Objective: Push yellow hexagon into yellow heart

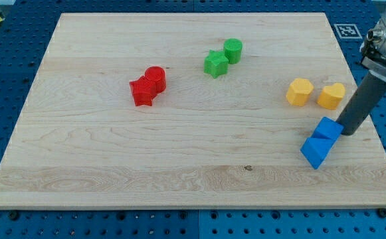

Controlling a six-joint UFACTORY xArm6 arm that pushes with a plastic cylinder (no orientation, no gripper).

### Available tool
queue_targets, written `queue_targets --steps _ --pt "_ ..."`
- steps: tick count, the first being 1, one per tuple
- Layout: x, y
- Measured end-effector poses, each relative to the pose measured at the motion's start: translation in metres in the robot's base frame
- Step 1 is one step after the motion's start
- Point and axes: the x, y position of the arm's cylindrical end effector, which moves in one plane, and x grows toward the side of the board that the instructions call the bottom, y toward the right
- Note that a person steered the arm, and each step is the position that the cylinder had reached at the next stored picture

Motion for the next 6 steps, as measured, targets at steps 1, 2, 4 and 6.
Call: queue_targets --steps 1,2,4,6 --pt "0.001 -0.013" --pt "-0.01 -0.019" --pt "-0.029 -0.083" --pt "-0.086 -0.09"
